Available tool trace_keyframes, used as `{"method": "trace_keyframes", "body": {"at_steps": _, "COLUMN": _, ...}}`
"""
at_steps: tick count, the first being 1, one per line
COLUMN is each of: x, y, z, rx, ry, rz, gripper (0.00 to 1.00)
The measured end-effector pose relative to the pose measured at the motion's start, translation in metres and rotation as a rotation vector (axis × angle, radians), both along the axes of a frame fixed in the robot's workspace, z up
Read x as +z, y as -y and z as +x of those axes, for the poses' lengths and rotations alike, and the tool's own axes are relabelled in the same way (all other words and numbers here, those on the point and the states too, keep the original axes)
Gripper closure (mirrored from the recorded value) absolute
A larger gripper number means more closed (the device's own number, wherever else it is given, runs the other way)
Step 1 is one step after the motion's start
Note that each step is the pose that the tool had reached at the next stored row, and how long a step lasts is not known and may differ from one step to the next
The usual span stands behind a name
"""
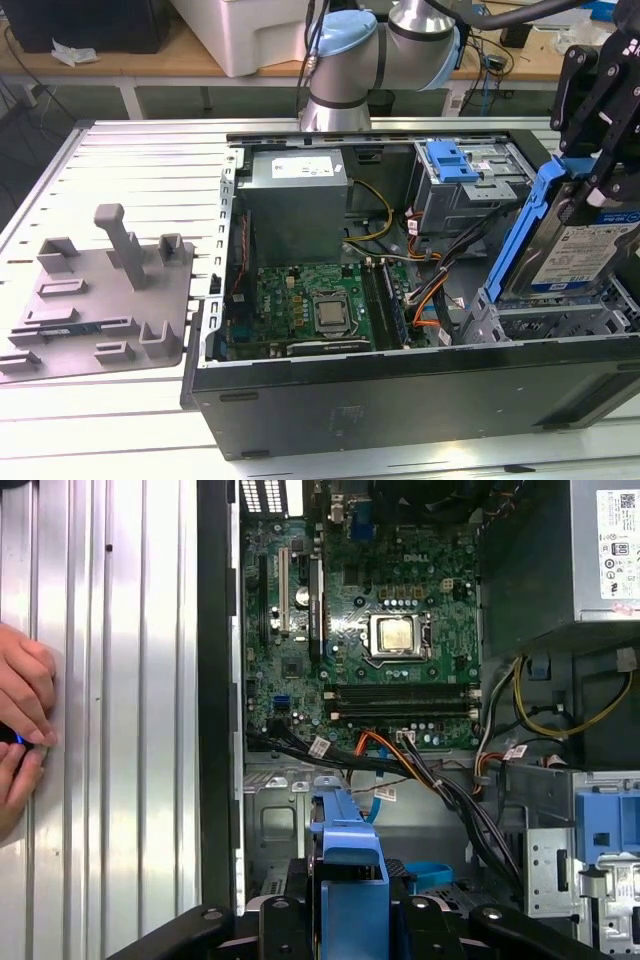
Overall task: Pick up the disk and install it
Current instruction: 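Insert the disk into the insertion slot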
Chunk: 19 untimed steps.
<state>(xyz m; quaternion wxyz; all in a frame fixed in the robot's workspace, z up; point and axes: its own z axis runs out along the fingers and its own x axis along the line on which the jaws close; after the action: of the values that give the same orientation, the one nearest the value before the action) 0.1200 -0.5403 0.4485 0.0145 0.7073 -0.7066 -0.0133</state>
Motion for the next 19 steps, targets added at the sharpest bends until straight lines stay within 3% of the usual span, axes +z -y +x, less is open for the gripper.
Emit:
{"method": "trace_keyframes", "body": {"at_steps": 10, "x": 0.0018, "y": -0.0004, "z": 0.0000, "rx": 0.000, "ry": -0.0003, "rz": -0.0008, "gripper": 0.63}}
{"method": "trace_keyframes", "body": {"at_steps": 19, "x": 0.0031, "y": -0.0014, "z": 0.0038, "rx": 0.001, "ry": -0.0112, "rz": -0.0009, "gripper": 0.63}}
